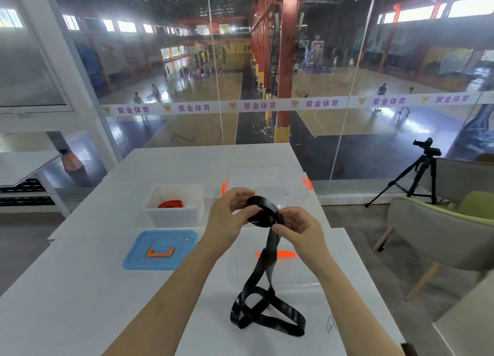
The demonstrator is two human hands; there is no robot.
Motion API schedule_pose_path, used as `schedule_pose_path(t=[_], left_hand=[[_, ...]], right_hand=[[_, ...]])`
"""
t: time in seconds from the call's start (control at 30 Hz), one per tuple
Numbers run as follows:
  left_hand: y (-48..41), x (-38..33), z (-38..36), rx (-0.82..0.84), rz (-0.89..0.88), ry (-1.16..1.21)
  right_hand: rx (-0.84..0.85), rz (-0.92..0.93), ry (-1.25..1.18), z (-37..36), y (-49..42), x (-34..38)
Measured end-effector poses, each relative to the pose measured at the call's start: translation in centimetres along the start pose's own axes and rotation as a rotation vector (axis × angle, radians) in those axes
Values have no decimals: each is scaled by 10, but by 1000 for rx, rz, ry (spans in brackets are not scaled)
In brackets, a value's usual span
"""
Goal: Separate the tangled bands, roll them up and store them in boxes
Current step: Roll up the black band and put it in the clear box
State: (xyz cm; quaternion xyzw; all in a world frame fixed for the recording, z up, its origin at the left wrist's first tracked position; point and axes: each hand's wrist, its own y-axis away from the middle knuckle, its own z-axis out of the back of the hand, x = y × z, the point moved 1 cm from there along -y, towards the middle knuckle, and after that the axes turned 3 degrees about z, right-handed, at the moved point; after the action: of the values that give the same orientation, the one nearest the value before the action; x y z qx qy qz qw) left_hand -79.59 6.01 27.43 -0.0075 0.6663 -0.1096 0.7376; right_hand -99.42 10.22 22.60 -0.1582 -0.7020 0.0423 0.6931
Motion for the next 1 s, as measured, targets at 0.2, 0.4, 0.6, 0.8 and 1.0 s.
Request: schedule_pose_path(t=[0.2,0.4,0.6,0.8,1.0], left_hand=[[3,2,-2,-15,-30,-41],[9,3,-7,-15,27,80],[13,-2,-12,-31,67,162],[15,-6,-13,-42,53,228],[16,-8,-16,-48,40,311]], right_hand=[[-44,0,-18,3,3,1],[-30,-16,39,4,6,-6],[12,-29,-49,1,9,-6],[42,-45,-112,-8,13,-10],[-14,-42,-116,-17,17,-8]])
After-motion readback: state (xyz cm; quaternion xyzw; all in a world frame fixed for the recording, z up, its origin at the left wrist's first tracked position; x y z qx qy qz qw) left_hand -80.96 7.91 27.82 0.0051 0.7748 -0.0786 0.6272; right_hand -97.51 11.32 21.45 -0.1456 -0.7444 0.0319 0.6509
